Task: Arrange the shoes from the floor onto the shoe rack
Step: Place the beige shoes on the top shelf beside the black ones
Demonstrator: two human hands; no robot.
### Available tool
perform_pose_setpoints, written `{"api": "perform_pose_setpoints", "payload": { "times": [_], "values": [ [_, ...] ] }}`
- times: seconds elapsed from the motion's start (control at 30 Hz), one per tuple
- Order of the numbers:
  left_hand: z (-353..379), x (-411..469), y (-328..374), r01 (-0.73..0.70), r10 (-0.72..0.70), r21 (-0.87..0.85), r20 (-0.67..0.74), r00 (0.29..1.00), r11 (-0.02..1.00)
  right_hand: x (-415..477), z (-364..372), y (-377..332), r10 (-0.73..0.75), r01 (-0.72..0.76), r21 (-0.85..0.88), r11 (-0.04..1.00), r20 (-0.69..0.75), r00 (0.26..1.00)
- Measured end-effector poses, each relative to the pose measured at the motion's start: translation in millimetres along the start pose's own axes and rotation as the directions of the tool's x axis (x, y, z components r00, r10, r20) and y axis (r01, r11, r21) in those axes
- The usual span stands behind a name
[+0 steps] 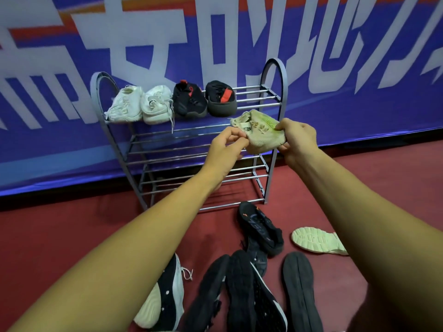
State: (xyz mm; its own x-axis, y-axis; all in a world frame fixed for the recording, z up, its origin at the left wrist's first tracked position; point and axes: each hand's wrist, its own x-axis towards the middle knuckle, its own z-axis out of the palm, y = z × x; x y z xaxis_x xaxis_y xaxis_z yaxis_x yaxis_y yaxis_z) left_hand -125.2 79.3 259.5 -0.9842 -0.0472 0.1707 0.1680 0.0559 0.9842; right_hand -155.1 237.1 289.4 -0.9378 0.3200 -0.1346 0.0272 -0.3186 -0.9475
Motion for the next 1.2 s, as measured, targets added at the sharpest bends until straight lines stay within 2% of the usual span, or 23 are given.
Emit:
{"api": "perform_pose_setpoints", "payload": {
  "times": [0.07,0.13,0.17,0.23,0.3,0.37,0.47,0.67,0.8,0.87,1.07,1.2],
  "values": [
    [6.4,2.1,-0.7,0.087,-0.087,-0.019,-0.014,0.996,0.996,3.1,1.9,2.5,-0.021,0.027,0.086,0.996,-0.067,0.998],
    [12.1,3.0,2.2,0.246,-0.247,-0.086,-0.005,0.969,0.965,7.7,3.6,2.6,-0.044,0.06,0.139,0.989,-0.112,0.993],
    [14.9,2.8,5.7,0.326,-0.323,-0.148,0.042,0.945,0.934,10.0,4.5,2.4,-0.056,0.075,0.15,0.986,-0.127,0.99],
    [20.6,3.6,12.2,0.411,-0.387,-0.248,0.14,0.911,0.878,14.0,6.9,2.4,-0.093,0.116,0.157,0.981,-0.142,0.985],
    [25.6,6.6,18.8,0.404,-0.368,-0.341,0.168,0.914,0.849,17.8,8.9,2.9,-0.132,0.153,0.132,0.979,-0.153,0.979],
    [28.2,12.8,24.1,0.365,-0.338,-0.396,0.138,0.931,0.842,22.2,9.6,4.1,-0.137,0.157,0.132,0.979,-0.147,0.98],
    [27.7,24.3,27.8,0.344,-0.334,-0.367,0.093,0.938,0.864,25.4,8.7,4.4,-0.105,0.115,0.142,0.983,-0.077,0.992],
    [21.9,48.7,16.4,0.336,-0.344,-0.329,0.034,0.938,0.883,23.7,9.4,11.6,0.108,-0.104,-0.06,0.993,0.067,0.992],
    [20.1,64.5,11.5,0.314,-0.334,-0.348,0.005,0.943,0.883,27.6,9.4,9.6,0.147,-0.128,-0.101,0.987,0.218,0.965],
    [19.4,73.3,10.2,0.305,-0.328,-0.367,-0.001,0.945,0.879,29.4,11.6,11.3,0.176,-0.152,-0.118,0.981,0.234,0.956],
    [21.5,93.2,3.7,0.321,-0.362,-0.445,-0.006,0.932,0.836,44.7,25.8,18.5,0.177,-0.184,0.006,0.983,0.253,0.951],
    [32.0,103.2,4.9,0.313,-0.353,-0.485,0.009,0.936,0.817,59.8,37.8,24.8,0.146,-0.189,0.199,0.961,0.212,0.966]
  ]
}}
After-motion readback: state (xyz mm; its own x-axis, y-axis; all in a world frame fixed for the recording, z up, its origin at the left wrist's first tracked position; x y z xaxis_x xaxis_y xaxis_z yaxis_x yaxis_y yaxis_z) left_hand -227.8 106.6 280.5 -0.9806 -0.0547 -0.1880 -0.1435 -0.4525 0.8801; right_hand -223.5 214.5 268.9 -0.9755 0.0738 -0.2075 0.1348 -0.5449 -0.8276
